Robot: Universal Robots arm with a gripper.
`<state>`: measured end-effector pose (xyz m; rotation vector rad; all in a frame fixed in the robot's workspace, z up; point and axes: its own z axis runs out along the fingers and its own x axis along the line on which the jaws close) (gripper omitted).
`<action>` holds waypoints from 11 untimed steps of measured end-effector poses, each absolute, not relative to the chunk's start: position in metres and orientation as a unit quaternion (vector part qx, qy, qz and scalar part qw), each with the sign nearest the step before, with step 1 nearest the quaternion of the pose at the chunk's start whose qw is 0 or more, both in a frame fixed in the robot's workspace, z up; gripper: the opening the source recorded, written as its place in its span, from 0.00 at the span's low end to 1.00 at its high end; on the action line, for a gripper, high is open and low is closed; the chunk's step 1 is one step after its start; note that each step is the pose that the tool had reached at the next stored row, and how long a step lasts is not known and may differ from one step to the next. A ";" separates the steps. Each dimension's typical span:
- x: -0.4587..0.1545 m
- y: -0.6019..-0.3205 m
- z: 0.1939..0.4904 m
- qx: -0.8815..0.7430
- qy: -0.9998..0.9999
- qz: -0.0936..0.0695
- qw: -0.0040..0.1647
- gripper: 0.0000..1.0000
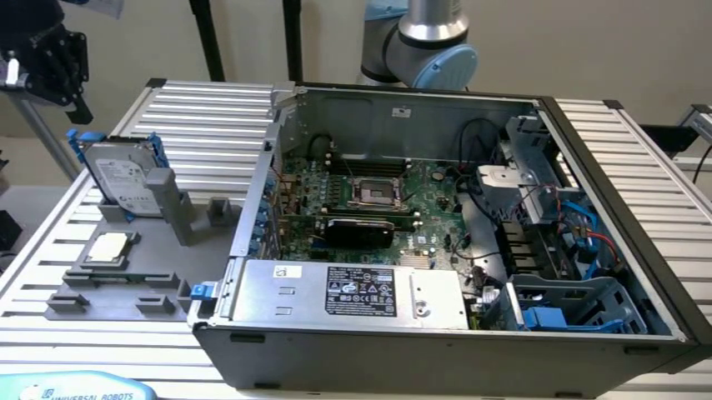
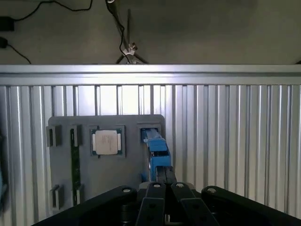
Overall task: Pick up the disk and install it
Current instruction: 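Pick up the disk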
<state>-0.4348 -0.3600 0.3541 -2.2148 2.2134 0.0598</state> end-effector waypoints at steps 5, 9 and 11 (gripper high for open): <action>-0.429 -0.360 0.354 -0.714 0.699 0.019 0.004 0.11; -0.429 -0.360 0.354 -0.715 0.699 0.020 0.004 0.24; -0.429 -0.360 0.354 -0.715 0.699 0.021 0.003 0.36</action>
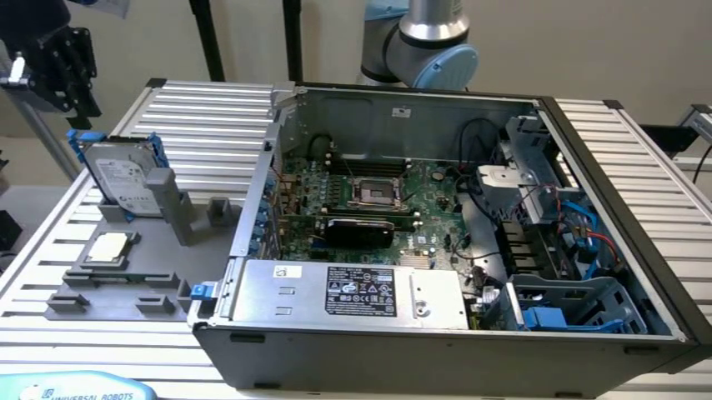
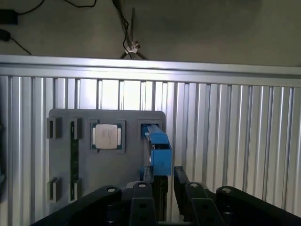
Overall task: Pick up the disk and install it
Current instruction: 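Pick up the disk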
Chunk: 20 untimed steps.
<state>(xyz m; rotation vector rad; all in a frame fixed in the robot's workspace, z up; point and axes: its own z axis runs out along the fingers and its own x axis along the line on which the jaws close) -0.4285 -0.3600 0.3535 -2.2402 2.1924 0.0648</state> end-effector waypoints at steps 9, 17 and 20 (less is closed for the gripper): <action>-0.429 -0.361 0.339 -0.712 0.701 0.021 0.003 0.54; -0.431 -0.361 0.325 -0.707 0.707 0.021 0.003 0.54; -0.432 -0.360 0.319 -0.703 0.711 0.021 0.003 0.54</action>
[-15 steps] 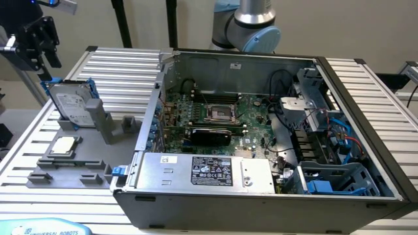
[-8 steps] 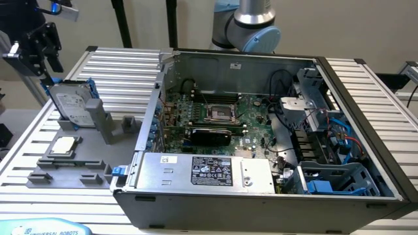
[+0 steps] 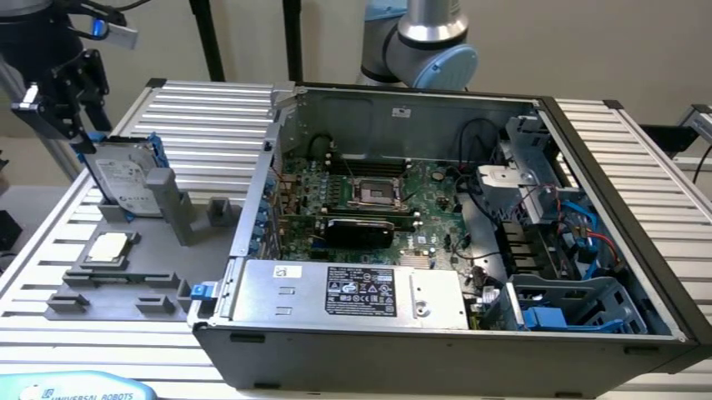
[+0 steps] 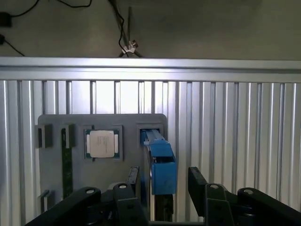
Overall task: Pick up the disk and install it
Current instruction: 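Pick up the disk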
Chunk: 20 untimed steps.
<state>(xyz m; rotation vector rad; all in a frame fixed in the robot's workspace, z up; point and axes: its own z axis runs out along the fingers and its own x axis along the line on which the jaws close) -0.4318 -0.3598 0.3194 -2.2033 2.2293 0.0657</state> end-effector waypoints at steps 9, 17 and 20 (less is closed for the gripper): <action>-0.434 -0.356 0.303 -0.700 0.714 0.017 0.000 0.54; -0.435 -0.356 0.294 -0.700 0.714 0.016 -0.002 0.54; -0.435 -0.356 0.293 -0.701 0.713 0.016 -0.002 0.54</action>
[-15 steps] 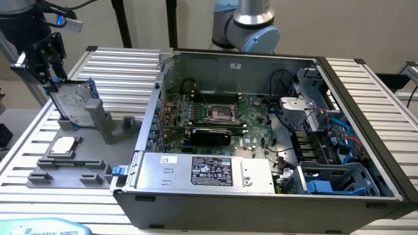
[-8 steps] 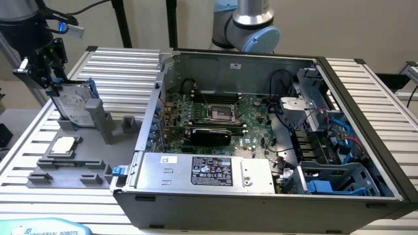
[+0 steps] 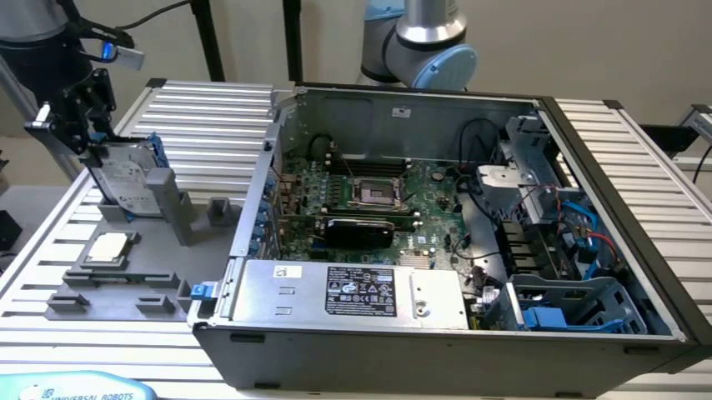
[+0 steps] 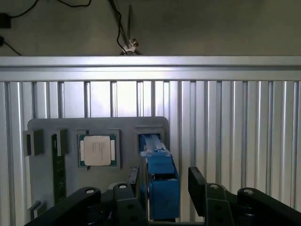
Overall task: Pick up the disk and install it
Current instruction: 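Pick up the disk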
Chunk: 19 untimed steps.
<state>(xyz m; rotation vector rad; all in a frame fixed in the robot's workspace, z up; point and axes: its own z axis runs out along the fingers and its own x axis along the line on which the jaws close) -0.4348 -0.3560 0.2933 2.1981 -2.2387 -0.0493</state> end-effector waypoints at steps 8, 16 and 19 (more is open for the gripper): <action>-0.436 -0.357 0.289 0.707 -0.707 -0.016 0.002 0.54; -0.436 -0.357 0.288 0.708 -0.706 -0.015 0.002 0.54; -0.436 -0.357 0.288 0.708 -0.706 -0.015 0.001 0.52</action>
